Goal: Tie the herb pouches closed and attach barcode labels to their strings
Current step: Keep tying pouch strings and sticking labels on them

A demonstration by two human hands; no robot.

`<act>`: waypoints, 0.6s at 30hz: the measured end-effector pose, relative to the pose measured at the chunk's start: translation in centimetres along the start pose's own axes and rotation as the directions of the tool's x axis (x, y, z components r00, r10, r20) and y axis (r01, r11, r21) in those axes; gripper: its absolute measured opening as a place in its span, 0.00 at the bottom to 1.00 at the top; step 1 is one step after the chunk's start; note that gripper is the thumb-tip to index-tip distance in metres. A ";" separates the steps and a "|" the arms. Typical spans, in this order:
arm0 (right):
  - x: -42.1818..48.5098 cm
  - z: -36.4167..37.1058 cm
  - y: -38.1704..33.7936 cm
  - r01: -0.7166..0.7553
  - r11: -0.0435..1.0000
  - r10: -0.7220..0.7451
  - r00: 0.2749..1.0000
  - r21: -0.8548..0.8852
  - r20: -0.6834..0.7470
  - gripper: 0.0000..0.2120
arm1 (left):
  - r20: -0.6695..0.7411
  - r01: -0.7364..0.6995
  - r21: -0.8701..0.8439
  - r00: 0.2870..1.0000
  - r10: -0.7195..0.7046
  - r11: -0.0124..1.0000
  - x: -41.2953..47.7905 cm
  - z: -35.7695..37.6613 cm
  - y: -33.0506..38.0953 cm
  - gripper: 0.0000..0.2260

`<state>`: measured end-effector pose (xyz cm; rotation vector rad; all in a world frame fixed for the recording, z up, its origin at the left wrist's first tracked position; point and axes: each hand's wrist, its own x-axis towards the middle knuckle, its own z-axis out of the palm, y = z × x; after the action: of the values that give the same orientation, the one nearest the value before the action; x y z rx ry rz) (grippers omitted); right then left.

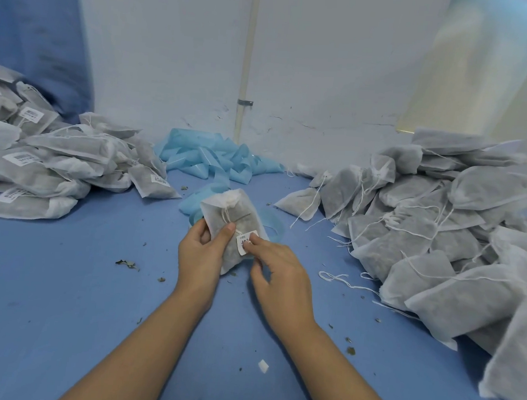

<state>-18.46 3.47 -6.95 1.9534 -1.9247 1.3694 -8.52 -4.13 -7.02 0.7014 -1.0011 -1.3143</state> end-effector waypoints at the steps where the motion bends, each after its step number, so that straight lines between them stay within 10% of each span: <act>1: 0.0 0.0 0.0 -0.001 1.000 0.002 1.000 -0.017 0.025 0.19 | -0.009 0.007 -0.015 1.000 -0.007 1.000 0.0 0.0 0.0 0.04; 18: 0.1 -0.1 0.2 -0.003 1.000 0.004 0.996 -0.006 0.090 0.28 | 0.096 0.163 -0.163 0.984 -0.148 0.973 0.4 -0.4 0.4 0.12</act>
<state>-18.66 3.37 -6.91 2.0438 -1.9692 1.2955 -7.99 -4.51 -6.78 0.6082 -0.9010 -1.5574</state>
